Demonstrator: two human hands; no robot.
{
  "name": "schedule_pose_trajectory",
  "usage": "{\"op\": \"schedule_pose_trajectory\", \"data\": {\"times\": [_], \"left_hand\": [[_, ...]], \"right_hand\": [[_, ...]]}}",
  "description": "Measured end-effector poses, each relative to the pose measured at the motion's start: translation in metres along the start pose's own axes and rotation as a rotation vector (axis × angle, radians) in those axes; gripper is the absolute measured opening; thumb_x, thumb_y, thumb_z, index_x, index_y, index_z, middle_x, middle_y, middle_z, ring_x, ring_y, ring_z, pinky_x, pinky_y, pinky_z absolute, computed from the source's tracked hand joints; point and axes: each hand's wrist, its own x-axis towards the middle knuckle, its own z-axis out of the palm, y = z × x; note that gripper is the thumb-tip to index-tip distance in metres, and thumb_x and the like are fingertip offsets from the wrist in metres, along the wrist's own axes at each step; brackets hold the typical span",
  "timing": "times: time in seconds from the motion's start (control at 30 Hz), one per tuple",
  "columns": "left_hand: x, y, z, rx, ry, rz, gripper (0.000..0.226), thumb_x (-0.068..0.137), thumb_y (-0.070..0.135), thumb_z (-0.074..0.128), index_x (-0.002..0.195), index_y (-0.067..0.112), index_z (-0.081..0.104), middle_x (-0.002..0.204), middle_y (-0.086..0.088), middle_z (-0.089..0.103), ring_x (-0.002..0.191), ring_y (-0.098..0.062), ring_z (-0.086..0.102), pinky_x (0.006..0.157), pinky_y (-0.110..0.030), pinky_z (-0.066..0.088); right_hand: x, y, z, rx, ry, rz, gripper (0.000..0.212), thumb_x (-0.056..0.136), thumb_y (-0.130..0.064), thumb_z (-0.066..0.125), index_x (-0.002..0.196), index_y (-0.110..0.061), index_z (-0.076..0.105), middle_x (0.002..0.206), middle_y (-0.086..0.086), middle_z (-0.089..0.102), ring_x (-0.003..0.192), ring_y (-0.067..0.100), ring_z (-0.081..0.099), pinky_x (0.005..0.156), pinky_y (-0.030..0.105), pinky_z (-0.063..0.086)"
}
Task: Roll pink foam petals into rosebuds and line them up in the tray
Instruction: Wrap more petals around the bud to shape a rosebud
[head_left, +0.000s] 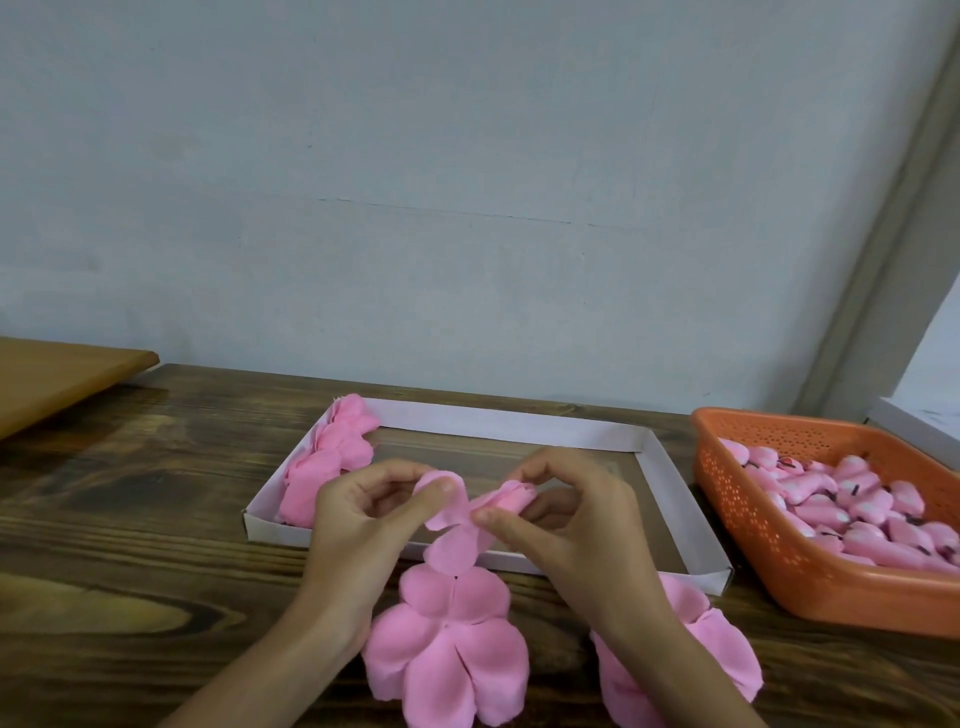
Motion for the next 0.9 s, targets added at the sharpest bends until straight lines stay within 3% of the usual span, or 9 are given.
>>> {"op": "schedule_pose_trajectory", "data": {"times": [0.07,0.17,0.23,0.37,0.47,0.57,0.63,0.77,0.9], "left_hand": [[-0.003,0.001,0.002,0.022,0.009,0.060,0.015,0.084,0.000,0.078,0.079,0.014,0.079,0.079,-0.008,0.077,0.074,-0.014,0.073,0.065,-0.017,0.055],[-0.007,0.004,0.004,0.050,-0.015,0.173,0.018,0.082,-0.001,0.081,0.078,0.016,0.078,0.077,-0.007,0.076,0.072,-0.014,0.072,0.064,-0.019,0.056],[-0.009,0.006,0.005,0.085,-0.040,0.265,0.012,0.081,0.008,0.084,0.079,0.018,0.078,0.077,-0.005,0.076,0.072,-0.017,0.072,0.066,-0.022,0.057],[-0.012,0.009,0.006,0.122,-0.075,0.360,0.002,0.080,0.025,0.077,0.083,0.026,0.077,0.078,-0.002,0.074,0.074,-0.023,0.071,0.068,-0.029,0.058],[-0.013,0.009,0.006,0.163,-0.116,0.420,0.010,0.081,0.027,0.078,0.091,0.028,0.079,0.082,0.002,0.074,0.076,-0.025,0.070,0.068,-0.033,0.059],[-0.014,0.013,0.003,0.135,-0.132,0.394,0.014,0.088,0.029,0.069,0.098,0.030,0.079,0.092,0.006,0.077,0.087,-0.019,0.073,0.075,-0.023,0.058],[-0.011,0.013,-0.001,0.113,-0.173,0.366,0.020,0.092,0.022,0.061,0.098,0.028,0.080,0.096,0.005,0.079,0.093,-0.016,0.074,0.079,-0.020,0.057],[-0.001,0.007,-0.005,0.128,-0.258,0.352,0.036,0.084,-0.017,0.070,0.097,0.014,0.081,0.101,-0.005,0.078,0.098,-0.026,0.075,0.085,-0.036,0.061],[0.005,0.007,-0.008,0.135,-0.318,0.412,0.028,0.082,-0.007,0.075,0.095,0.017,0.082,0.103,0.001,0.078,0.099,-0.022,0.074,0.086,-0.029,0.061]], "right_hand": [[-0.001,0.000,0.003,-0.056,0.005,-0.071,0.034,0.071,-0.021,0.095,0.081,-0.032,0.065,0.079,-0.011,0.073,0.066,0.010,0.074,0.058,0.023,0.059],[-0.002,-0.001,0.006,-0.132,0.004,-0.151,0.030,0.071,-0.033,0.091,0.088,-0.034,0.065,0.082,-0.011,0.070,0.069,0.014,0.072,0.060,0.036,0.060],[-0.004,-0.001,0.008,-0.134,-0.001,-0.173,0.027,0.073,-0.028,0.091,0.087,-0.031,0.068,0.084,-0.012,0.068,0.070,0.014,0.071,0.059,0.035,0.060],[-0.007,-0.004,0.010,-0.205,0.025,-0.217,0.025,0.073,-0.016,0.091,0.084,-0.027,0.071,0.084,-0.015,0.065,0.071,0.010,0.068,0.057,0.022,0.057],[-0.007,-0.007,0.010,-0.250,0.041,-0.187,0.024,0.073,-0.016,0.090,0.083,-0.027,0.071,0.083,-0.016,0.065,0.071,0.009,0.067,0.058,0.029,0.057],[-0.007,-0.007,0.010,-0.218,0.068,-0.118,0.027,0.071,-0.016,0.090,0.082,-0.030,0.071,0.082,-0.017,0.068,0.070,0.009,0.070,0.060,0.035,0.059],[-0.006,-0.007,0.009,-0.189,0.077,-0.058,0.029,0.069,-0.016,0.090,0.083,-0.030,0.069,0.080,-0.016,0.070,0.068,0.009,0.071,0.062,0.039,0.060],[-0.004,-0.007,0.007,-0.103,0.075,0.036,0.043,0.067,-0.014,0.092,0.091,-0.034,0.061,0.085,-0.025,0.069,0.060,0.007,0.072,0.062,0.035,0.060],[-0.005,-0.007,0.006,-0.037,0.045,0.063,0.047,0.068,-0.010,0.092,0.090,-0.032,0.058,0.088,-0.022,0.070,0.061,0.008,0.073,0.058,0.027,0.059]]}}
